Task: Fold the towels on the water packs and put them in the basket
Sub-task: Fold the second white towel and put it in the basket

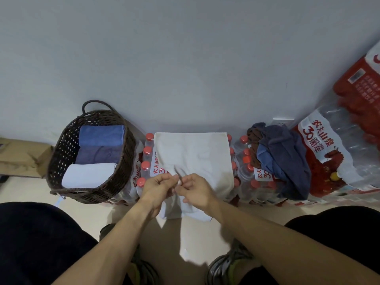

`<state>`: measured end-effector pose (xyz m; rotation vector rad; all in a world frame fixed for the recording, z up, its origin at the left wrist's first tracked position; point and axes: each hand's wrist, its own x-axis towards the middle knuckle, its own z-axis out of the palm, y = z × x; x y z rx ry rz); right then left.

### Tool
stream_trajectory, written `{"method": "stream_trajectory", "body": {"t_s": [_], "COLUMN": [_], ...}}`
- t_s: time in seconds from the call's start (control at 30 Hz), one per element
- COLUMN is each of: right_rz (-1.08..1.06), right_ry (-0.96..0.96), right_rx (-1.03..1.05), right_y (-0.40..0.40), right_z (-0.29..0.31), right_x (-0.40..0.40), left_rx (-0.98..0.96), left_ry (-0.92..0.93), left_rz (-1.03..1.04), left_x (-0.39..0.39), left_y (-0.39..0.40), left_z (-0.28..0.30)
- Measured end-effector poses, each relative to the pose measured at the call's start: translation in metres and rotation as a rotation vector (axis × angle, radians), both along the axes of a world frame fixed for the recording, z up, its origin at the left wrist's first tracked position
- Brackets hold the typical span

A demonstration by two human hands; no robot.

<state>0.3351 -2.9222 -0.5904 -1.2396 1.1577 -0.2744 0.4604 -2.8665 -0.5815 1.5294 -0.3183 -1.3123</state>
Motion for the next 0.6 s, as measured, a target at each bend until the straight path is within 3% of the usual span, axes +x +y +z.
{"method": "stream_trajectory", "body": {"t_s": [0.13,0.23,0.37,0.5,0.6], "right_rz": [0.059,-0.043,-0.173,-0.21,-0.244], "right_ry": [-0.007,0.117,0.082,-0.008,-0.003], "right_rx": [0.028,-0.043,-0.168,-0.193,-0.19], "right_y": [0.007,0.021,0.019,0.005,-0.006], "right_z": [-0.002,-0.013,-0.018,-0.011,-0.008], "right_x": [-0.002,-0.003,0.005,0.008,0.005], "left_rx": [-0.052,-0.074,-0.078,-0.072,-0.007], "left_ry": [0.086,0.215,0.238,-0.004,-0.298], "left_rz": [0.073,0.117,0.105,0.112,-0.112], "left_x": [0.008,0.007,0.0,0.002,0.009], "left_y": [-0.009,-0.015,-0.016,-0.013,-0.003], "left_z": [0.008,0.014,0.017,0.011,0.001]}}
